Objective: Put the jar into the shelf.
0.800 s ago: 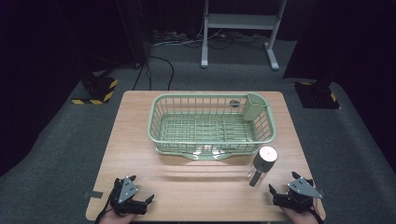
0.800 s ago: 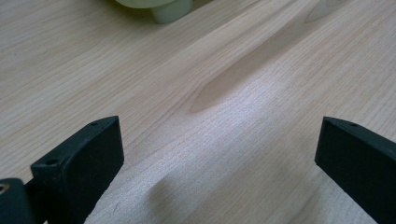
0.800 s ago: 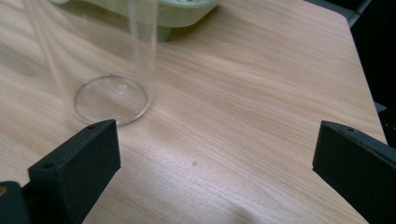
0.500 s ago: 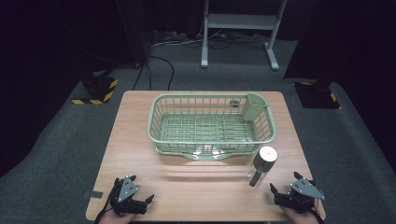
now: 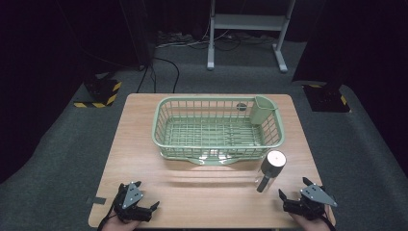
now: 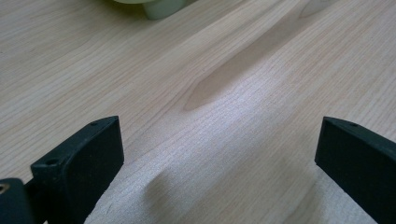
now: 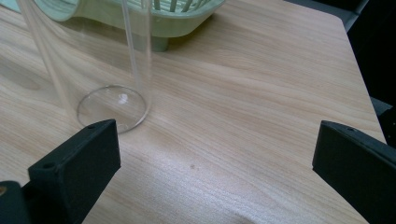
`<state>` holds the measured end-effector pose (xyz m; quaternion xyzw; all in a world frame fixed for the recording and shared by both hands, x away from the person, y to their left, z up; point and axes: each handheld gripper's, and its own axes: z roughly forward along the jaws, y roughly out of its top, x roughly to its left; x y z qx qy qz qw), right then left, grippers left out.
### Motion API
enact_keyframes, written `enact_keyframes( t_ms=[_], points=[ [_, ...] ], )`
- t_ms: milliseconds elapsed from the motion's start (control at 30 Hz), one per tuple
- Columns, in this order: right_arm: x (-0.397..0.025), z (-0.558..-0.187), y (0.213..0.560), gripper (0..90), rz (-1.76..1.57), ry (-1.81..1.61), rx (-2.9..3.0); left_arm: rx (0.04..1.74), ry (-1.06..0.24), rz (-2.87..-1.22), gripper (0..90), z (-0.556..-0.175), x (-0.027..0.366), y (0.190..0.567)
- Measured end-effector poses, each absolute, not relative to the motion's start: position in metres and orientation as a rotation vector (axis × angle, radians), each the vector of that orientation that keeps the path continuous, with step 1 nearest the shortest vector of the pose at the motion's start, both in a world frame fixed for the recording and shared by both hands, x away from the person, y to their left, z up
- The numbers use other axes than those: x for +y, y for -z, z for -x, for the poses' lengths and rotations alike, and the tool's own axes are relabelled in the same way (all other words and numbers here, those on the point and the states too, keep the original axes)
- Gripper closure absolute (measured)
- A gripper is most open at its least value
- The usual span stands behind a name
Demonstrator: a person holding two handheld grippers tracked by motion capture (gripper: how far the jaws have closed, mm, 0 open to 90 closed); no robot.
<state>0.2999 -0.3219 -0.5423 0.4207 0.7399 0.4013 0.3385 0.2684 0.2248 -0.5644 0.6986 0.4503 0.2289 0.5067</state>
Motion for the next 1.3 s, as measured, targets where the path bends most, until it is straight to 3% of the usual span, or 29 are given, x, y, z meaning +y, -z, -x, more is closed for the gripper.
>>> enact_keyframes(
  t_ms=[667, 1300],
  points=[
    [-0.315, -0.293, 0.526, 0.2, -1.100, -1.095, 1.910, 1.082, -0.538, -1.684, 1.6, -0.268, 0.226, 0.564],
    [-0.305, -0.280, 0.489, 0.1, -1.104, -1.176, 1.891, 1.085, -0.538, -1.680, 1.5, -0.268, 0.225, 0.564]
  ],
)
